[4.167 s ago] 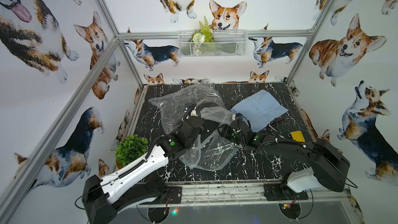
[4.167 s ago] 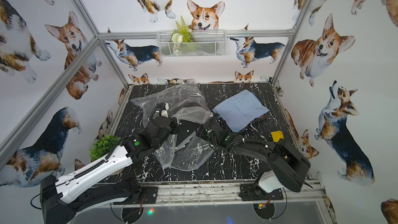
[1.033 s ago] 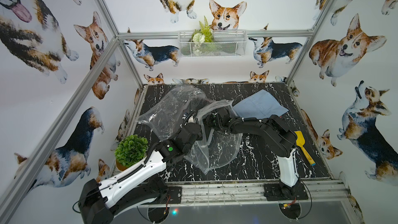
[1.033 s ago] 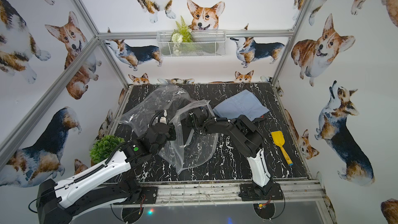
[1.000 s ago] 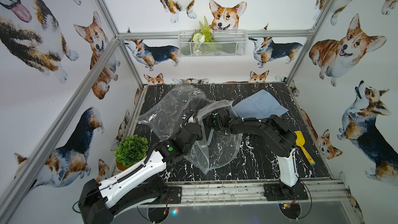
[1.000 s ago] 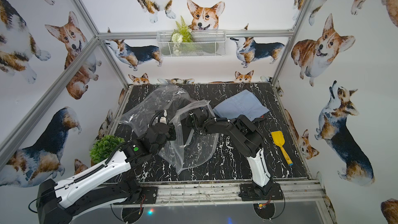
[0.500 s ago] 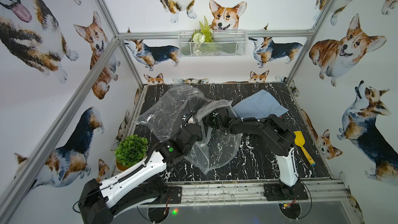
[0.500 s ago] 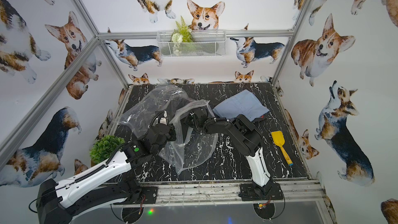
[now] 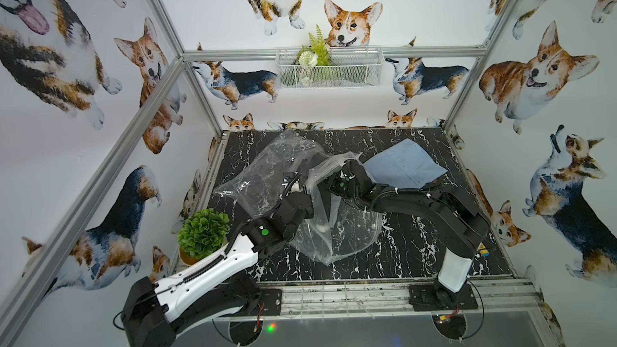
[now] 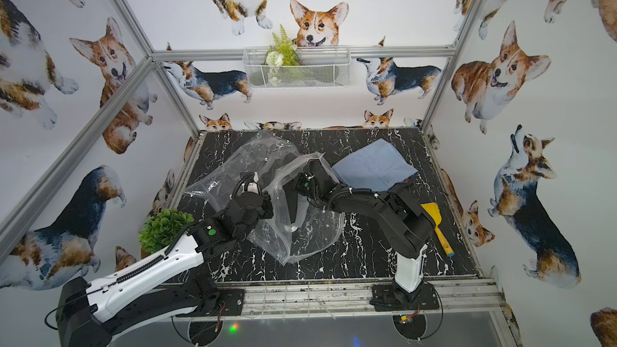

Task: Take the shirt out of the vacuum bag
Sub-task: Take out the shirt from the vacuum bag.

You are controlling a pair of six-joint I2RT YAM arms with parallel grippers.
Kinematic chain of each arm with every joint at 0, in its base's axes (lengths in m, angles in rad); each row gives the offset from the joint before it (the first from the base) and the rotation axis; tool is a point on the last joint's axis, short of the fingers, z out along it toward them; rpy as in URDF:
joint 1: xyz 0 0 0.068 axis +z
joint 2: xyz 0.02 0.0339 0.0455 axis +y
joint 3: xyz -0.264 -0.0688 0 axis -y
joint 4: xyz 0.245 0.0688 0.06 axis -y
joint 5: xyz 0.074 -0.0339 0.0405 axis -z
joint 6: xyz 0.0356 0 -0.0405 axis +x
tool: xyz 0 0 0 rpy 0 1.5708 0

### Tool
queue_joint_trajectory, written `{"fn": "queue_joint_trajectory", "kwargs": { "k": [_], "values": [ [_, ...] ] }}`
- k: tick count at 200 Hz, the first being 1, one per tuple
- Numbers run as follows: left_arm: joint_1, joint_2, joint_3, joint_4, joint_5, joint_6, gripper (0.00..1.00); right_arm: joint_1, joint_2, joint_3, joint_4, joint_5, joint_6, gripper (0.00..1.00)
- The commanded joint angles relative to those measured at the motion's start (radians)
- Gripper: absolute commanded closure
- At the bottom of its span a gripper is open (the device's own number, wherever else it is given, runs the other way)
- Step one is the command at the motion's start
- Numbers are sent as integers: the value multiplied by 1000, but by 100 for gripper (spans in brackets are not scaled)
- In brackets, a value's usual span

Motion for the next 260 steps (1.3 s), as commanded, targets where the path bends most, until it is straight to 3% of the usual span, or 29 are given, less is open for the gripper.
{"fn": "queue_joint_trajectory", "kwargs": {
  "k": [1,111,175,260],
  "values": [
    [1,10,5,-8,-29,-20,100,3,-28,-25,109,-44,46,100],
    [1,38,26,-22,-44,-21,100,51,-304,-165,45,-42,14,100],
    [3,61,38,-29,-48,-23,100,89,-440,-158,-44,-33,-12,100],
    [6,82,44,-40,-53,-46,100,107,-421,-165,-75,-45,-12,100]
  ]
}}
